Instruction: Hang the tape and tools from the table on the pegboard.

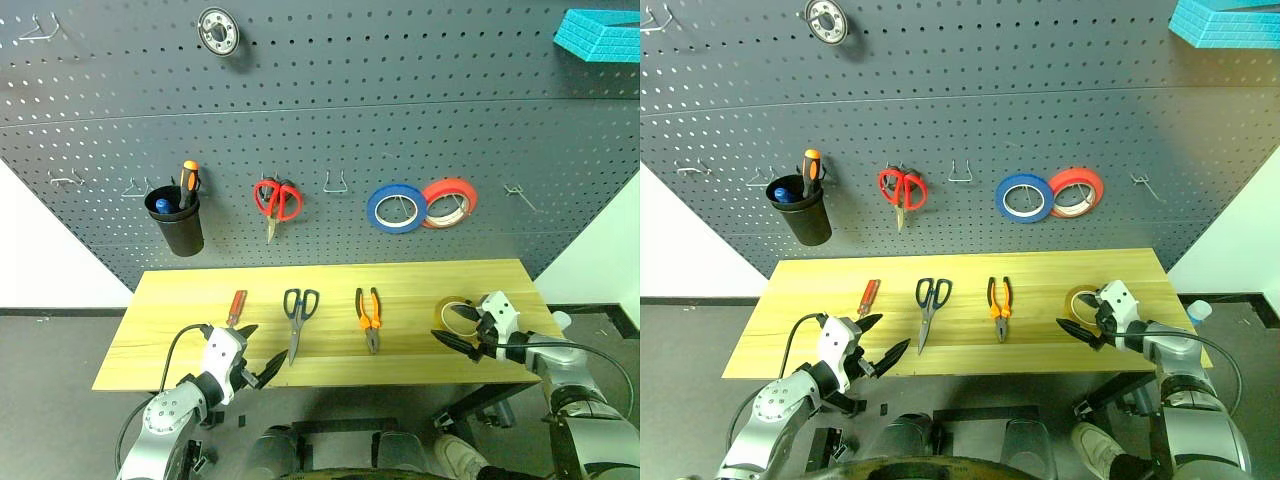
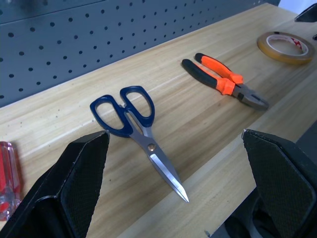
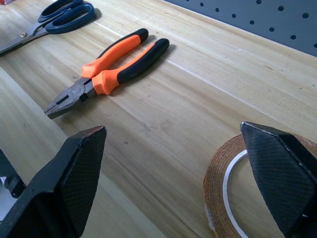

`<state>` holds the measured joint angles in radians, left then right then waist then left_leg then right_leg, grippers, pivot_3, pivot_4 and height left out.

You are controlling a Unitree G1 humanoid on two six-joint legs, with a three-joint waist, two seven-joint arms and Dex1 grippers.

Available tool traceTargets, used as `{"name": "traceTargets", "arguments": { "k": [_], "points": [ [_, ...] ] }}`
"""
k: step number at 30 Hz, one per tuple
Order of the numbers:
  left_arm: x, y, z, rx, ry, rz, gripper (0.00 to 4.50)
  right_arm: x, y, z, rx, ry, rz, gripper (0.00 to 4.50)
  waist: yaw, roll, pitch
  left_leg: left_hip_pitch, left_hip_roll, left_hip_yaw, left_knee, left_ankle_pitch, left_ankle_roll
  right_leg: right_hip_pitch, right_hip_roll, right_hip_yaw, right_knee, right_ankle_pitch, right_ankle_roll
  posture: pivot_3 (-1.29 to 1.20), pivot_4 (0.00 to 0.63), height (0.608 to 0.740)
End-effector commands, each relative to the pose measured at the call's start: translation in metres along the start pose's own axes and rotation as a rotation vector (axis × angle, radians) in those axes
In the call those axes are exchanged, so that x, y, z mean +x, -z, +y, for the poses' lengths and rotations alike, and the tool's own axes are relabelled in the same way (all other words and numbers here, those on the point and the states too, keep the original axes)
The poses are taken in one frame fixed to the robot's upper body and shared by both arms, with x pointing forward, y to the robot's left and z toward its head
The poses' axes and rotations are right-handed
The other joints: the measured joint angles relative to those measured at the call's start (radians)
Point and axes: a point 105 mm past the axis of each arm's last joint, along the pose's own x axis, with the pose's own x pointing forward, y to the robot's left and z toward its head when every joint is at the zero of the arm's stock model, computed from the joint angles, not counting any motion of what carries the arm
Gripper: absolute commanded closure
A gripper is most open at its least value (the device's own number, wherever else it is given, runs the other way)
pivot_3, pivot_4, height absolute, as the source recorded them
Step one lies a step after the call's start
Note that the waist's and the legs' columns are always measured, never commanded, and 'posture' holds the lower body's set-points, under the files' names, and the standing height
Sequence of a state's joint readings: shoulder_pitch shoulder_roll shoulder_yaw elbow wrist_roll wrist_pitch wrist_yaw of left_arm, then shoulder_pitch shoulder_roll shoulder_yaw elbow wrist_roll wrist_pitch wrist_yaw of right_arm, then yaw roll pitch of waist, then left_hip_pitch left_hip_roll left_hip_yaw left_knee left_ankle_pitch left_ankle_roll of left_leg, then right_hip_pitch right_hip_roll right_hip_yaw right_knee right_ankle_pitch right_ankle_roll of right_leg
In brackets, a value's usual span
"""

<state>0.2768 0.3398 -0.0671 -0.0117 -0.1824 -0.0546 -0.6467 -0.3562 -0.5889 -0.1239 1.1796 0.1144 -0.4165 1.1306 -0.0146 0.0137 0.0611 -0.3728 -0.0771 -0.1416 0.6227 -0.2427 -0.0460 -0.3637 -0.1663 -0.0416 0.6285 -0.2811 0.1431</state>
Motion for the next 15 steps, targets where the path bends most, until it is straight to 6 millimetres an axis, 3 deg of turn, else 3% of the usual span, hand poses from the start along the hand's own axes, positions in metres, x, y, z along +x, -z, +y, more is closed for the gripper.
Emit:
{"name": "traceTargets", "arguments": {
  "k": [1,15],
  "points": [
    [0.0023,-0.0056,-0.0011,0.022,0.008,-0.026,0.03,-0.0016,-0.0077,0.0020,-0.041,-0.009,-0.046,0.00,0.001,0.000,0.000,0.000,0.000,0.000,0.000,0.000,0.000,0.000,0.000,0.000,0.000,0.000,0.000,-0.04,0.000,0.739],
    [0.0031,-0.0049,-0.0002,0.024,0.008,-0.028,0.03,0.0023,-0.0147,0.0029,-0.044,-0.015,-0.064,0.00,0.001,0.000,0.000,0.000,0.001,0.001,0.000,0.000,0.000,-0.001,0.000,0.001,0.000,0.000,-0.001,-0.04,0.000,0.739]
  ]
}}
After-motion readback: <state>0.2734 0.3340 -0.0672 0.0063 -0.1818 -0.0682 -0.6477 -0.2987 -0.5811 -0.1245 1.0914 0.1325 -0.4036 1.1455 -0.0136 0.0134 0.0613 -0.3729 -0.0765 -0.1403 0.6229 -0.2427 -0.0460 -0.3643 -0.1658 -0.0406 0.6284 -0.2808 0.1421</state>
